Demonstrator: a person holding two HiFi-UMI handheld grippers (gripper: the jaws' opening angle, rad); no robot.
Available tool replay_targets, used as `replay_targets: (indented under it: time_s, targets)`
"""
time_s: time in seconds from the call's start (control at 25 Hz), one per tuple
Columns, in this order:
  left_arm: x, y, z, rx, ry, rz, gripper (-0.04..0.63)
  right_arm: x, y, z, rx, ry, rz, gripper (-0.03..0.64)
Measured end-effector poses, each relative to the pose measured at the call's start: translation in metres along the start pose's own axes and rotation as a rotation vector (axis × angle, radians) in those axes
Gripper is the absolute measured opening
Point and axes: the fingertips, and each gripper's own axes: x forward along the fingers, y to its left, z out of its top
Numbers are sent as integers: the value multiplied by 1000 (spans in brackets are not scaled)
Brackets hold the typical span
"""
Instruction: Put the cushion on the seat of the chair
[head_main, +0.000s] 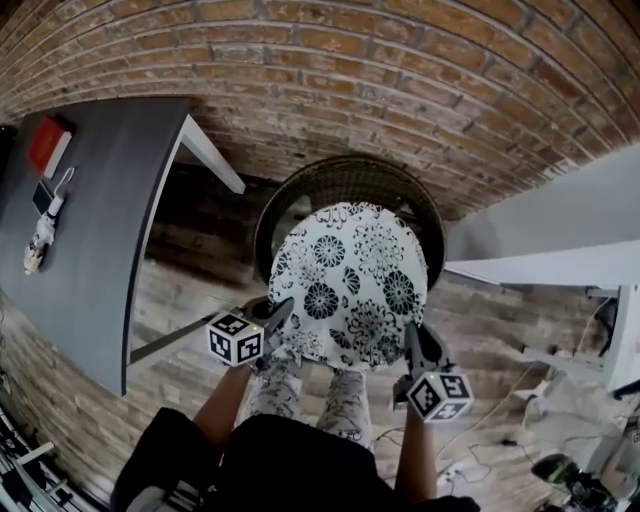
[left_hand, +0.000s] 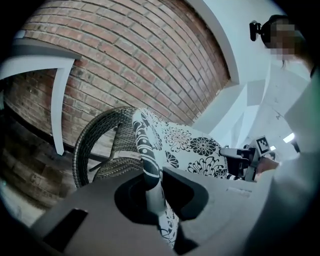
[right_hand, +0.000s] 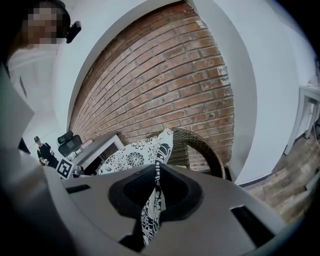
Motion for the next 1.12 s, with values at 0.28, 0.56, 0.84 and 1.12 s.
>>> replay_targets:
  time_s: [0.28, 0.56, 0.84, 1.12]
  targets:
    - [25, 27, -20, -16, 27, 50, 11, 21, -15, -15, 6, 23, 1, 23]
    - [42, 49, -44, -29, 48, 79, 11, 44, -18, -32, 8, 49, 10, 23]
    - [58, 71, -63, -73, 47, 116, 11, 64, -20, -46, 10, 73, 22, 23]
    - [62, 87, -79, -83, 44, 125, 11, 80, -26, -60, -14, 108, 30, 23]
